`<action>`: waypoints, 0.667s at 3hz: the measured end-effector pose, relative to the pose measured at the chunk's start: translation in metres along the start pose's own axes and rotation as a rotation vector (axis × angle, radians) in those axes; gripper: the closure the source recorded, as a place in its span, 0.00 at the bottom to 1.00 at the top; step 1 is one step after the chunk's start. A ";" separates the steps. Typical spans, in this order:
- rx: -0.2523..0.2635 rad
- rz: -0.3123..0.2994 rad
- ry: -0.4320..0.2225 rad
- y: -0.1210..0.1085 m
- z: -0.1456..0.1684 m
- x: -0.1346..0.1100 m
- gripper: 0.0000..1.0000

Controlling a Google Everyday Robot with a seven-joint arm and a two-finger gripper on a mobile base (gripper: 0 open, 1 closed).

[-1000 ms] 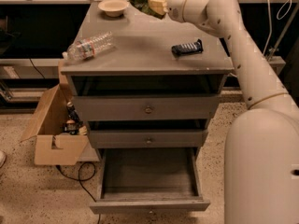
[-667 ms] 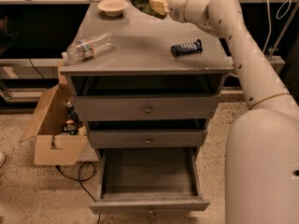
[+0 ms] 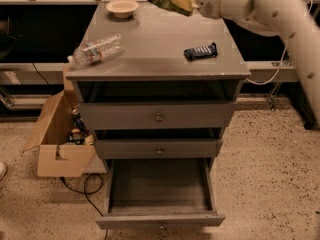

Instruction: Place green jalapeno chip bag into bottom drawer

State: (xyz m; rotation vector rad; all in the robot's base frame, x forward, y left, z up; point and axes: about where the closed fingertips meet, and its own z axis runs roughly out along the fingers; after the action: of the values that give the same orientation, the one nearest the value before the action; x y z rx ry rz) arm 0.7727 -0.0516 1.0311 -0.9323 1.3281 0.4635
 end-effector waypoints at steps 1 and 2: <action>-0.025 -0.051 0.064 0.043 -0.065 -0.025 1.00; -0.170 0.027 0.173 0.116 -0.085 0.025 1.00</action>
Offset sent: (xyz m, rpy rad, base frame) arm -0.2170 0.0155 -0.1694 -0.2588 0.4024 0.2653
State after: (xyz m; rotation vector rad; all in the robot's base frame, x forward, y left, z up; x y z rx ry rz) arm 0.6385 -0.0575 0.9749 -1.1166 1.4758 0.5322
